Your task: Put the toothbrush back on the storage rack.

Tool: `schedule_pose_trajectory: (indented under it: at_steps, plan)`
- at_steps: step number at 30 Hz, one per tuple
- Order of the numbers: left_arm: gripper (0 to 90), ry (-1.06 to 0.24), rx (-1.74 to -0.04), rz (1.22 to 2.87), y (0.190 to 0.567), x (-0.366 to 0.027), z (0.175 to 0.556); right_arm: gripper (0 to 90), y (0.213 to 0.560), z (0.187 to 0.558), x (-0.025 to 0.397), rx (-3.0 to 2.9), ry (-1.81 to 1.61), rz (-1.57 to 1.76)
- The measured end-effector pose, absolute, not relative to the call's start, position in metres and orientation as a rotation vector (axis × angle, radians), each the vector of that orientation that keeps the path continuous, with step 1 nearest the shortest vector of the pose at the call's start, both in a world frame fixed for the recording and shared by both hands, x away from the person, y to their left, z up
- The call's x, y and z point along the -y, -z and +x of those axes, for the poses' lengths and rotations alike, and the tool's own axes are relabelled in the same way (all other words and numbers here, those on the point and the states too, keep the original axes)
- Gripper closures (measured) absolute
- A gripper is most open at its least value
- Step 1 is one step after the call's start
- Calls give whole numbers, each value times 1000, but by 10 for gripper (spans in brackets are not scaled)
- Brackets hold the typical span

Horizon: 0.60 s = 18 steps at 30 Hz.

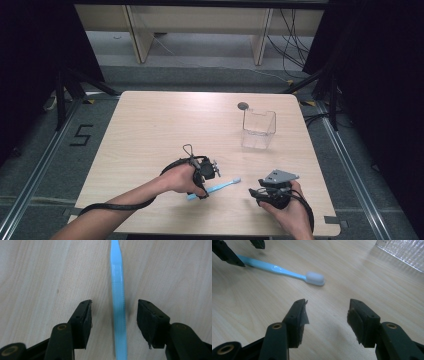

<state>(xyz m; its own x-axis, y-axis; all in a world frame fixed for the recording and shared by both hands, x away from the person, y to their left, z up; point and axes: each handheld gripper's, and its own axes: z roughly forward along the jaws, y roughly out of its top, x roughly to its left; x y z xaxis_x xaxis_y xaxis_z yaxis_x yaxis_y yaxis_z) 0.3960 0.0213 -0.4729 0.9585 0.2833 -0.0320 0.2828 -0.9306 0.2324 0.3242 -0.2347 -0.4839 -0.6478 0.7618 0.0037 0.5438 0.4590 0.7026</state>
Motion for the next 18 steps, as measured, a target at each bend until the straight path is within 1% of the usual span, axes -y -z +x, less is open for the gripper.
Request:
schedule_pose_trajectory:
  at_steps: [18]
  plan:
    - [476,-8,-420,2873,478,-11,403,489,484,324,235,-2403,-985,1116]
